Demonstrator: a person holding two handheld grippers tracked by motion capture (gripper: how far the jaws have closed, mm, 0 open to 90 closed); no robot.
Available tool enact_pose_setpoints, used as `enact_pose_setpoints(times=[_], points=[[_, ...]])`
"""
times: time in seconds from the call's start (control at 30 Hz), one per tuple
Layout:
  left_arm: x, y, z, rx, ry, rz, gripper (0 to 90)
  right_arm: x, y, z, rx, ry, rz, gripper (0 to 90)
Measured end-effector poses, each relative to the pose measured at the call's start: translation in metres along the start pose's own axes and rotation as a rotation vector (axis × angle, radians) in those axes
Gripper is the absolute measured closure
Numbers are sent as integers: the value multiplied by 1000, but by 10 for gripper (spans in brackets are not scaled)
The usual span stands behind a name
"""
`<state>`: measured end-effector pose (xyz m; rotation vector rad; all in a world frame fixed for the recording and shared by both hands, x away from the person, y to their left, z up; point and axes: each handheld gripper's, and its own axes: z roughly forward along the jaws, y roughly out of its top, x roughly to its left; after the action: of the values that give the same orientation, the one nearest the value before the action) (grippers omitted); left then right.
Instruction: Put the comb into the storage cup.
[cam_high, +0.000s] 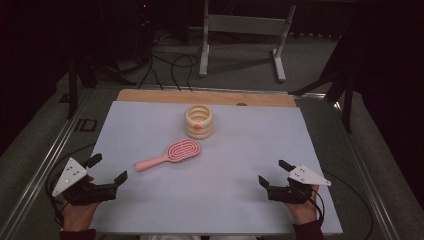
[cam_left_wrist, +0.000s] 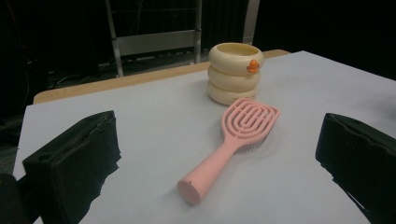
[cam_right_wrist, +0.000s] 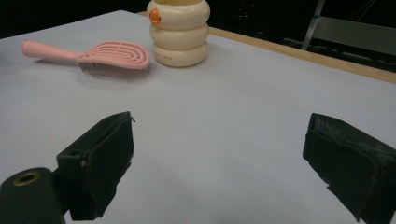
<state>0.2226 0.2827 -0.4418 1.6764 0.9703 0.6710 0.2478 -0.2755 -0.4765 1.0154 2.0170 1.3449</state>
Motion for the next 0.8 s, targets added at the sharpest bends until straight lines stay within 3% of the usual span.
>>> enact_pose_setpoints(times=[0.43, 0.7, 0.8], points=[[-2, 7, 2, 11, 5, 38, 1, -3, -3, -1, -8, -13, 16, 87], [1, 13, 2, 2, -7, 27, 1, -4, -3, 0, -18, -5, 34, 87], [0, 14, 5, 7, -10, 41, 1, -3, -3, 1, -13, -6, 36, 87]])
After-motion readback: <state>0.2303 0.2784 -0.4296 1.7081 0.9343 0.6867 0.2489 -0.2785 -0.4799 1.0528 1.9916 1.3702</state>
